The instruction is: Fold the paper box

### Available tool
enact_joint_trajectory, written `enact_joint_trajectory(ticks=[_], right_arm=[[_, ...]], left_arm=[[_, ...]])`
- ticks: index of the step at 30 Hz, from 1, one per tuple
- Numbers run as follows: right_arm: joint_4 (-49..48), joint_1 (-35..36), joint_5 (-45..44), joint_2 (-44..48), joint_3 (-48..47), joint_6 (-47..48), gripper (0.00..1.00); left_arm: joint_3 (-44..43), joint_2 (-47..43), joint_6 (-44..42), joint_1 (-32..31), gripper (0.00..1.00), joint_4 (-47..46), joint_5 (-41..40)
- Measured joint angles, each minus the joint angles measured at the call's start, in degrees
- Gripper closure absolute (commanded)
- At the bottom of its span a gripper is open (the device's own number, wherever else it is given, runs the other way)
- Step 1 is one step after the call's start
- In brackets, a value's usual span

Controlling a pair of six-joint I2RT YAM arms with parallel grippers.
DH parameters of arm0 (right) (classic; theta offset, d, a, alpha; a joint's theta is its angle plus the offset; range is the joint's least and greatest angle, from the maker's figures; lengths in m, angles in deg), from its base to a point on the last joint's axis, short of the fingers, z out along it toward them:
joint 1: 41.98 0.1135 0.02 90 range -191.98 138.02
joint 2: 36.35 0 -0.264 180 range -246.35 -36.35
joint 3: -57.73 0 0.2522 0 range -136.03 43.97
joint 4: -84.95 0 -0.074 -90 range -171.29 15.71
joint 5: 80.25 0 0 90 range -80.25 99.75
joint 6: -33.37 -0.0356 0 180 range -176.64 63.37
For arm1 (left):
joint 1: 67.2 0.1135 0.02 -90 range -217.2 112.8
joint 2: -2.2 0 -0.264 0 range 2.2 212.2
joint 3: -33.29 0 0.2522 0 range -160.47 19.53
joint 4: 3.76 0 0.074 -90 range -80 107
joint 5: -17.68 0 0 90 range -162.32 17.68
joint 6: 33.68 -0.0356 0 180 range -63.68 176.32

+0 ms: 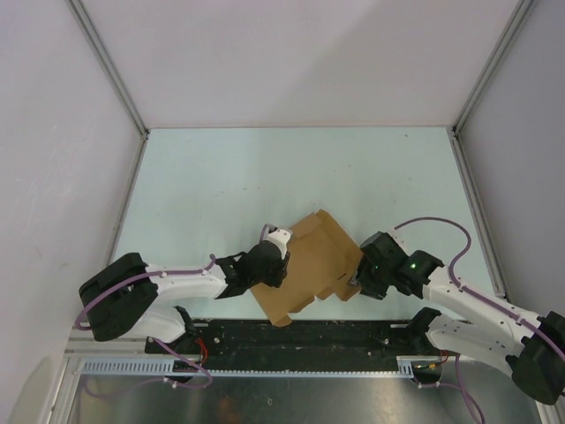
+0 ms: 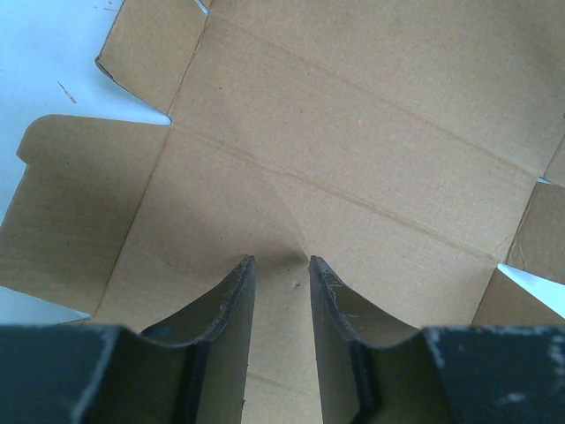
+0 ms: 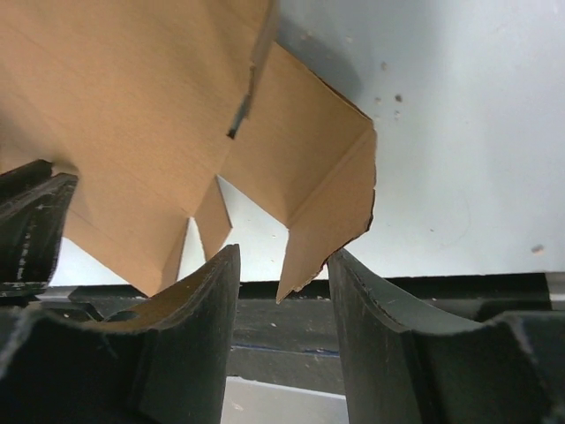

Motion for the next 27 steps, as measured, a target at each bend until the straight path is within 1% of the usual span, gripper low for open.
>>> enact_joint_trajectory(ticks=[6,18,27], right_arm=[[-4.3,0.0,0.0,-0.6,0.7,0.0,0.5],[-13.8,0.0,-0.2,-6.6,1.7,0.5,0.49],[-16.5,0.0,-0.7,-10.4,1.8,1.6,0.49]], left_arm=[[0.0,0.0,0.0,0.0,0.64,0.0,0.0],[0.0,0.1,0.0,0.0,0.65,0.0,0.0],[0.0,0.1,0.0,0.0,0.66,0.0,0.0]])
